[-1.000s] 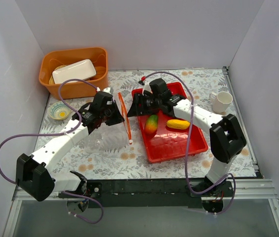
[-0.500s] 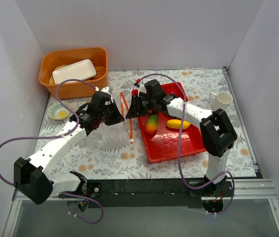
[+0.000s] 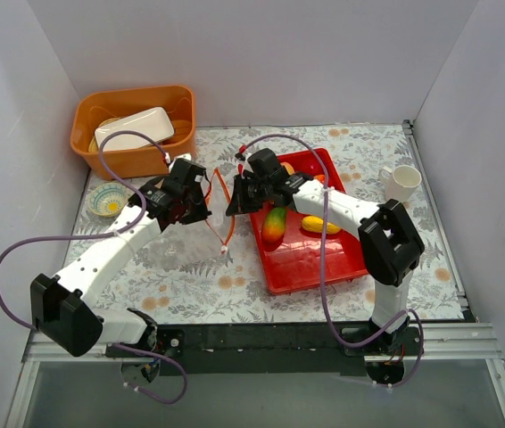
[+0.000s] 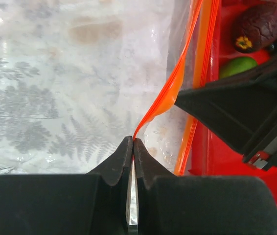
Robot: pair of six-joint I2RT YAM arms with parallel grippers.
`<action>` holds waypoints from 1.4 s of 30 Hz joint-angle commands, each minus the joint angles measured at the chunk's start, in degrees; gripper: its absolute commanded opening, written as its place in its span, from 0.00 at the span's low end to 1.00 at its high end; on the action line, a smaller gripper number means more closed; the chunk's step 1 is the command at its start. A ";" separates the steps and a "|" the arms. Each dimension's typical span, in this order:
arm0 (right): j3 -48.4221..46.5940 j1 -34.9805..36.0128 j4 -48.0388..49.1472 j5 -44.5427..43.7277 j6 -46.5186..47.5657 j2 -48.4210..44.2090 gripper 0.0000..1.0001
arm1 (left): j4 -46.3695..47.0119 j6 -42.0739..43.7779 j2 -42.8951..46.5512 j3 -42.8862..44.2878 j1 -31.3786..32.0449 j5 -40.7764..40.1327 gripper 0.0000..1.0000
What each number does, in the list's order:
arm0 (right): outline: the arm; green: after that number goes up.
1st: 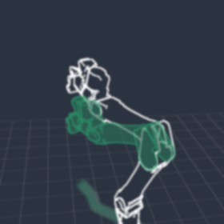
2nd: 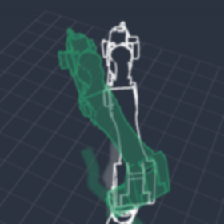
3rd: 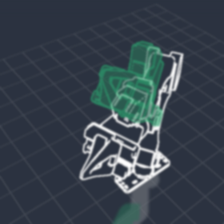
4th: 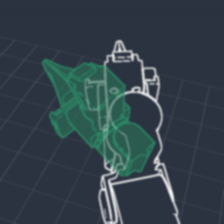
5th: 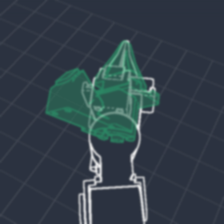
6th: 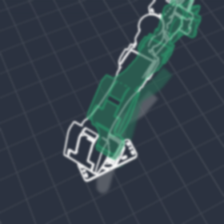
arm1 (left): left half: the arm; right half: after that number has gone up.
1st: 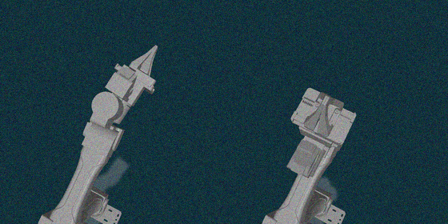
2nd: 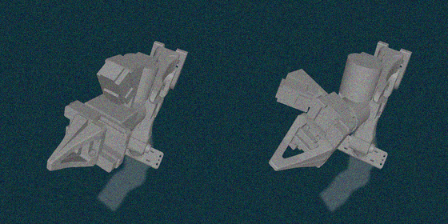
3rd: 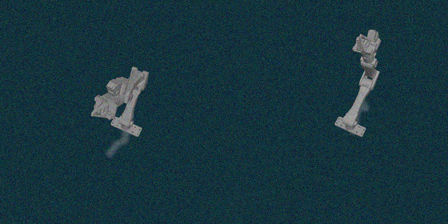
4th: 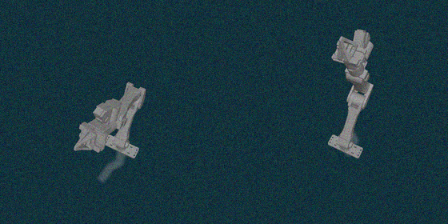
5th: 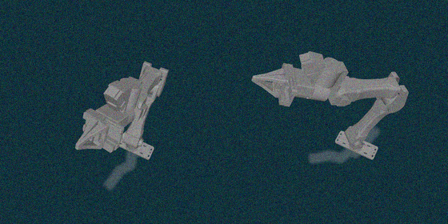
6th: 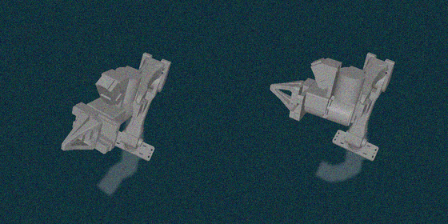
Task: Place the food in the zip-top bag and seal the zipper
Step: Open the zipper of the food storage bag at the center of the board.
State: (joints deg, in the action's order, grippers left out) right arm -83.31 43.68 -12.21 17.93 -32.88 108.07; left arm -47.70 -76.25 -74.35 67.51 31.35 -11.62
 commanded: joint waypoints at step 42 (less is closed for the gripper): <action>-1.86 6.24 3.07 -9.58 -6.58 -2.51 0.01 | 6.31 0.66 3.95 -2.55 0.20 4.95 0.55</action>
State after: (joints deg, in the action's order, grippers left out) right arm -84.01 49.91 -11.38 7.97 -40.12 108.07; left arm -44.29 -74.91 -72.77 65.78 31.35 -4.78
